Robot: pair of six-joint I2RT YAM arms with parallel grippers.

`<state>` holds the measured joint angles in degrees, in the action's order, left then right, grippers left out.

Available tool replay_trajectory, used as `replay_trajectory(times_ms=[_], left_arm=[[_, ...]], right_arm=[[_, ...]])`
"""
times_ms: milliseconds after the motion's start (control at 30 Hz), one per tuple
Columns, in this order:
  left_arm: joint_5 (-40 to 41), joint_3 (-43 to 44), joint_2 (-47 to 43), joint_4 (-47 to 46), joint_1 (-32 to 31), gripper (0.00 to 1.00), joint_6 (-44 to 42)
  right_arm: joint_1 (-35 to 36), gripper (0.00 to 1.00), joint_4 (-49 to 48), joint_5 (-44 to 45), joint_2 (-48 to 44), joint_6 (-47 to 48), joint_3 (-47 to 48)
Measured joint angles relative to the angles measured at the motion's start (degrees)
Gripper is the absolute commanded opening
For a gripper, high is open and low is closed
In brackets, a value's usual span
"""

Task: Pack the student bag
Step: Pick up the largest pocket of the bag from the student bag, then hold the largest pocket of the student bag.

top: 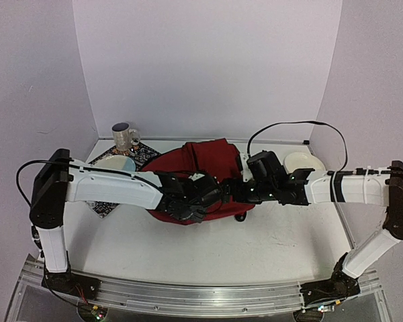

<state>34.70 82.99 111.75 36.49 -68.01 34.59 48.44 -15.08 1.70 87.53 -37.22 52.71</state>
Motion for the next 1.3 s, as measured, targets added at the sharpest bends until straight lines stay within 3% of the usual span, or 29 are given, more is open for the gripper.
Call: replay_trajectory(times_ms=[367, 600, 1000, 1133, 1300], left_arm=[[-9.69, -9.78, -10.74, -4.94, 5.4, 0.0, -0.23], [-17.35, -15.05, -15.0, -10.3, 8.01, 0.0, -0.48], [-21.27, -24.39, -22.37, -13.1, 10.67, 0.0, -0.1], [-22.82, -25.41, -23.32, -14.71, 10.85, 0.0, -0.09], [-23.78, -25.39, -23.63, -15.11, 11.02, 0.0, -0.29]], right_arm=[[2.47, 0.86, -0.93, -4.32, 0.41, 13.98, 0.27], [3.9, 0.82, -1.58, -6.07, 6.0, 19.72, 4.73], [1.43, 0.8, -0.19, 7.76, 7.26, 17.88, 5.26], [-1.44, 0.85, 0.23, 8.09, 7.32, 16.61, 5.14], [-0.22, 0.87, 0.8, 7.59, 7.66, 23.18, 5.16]])
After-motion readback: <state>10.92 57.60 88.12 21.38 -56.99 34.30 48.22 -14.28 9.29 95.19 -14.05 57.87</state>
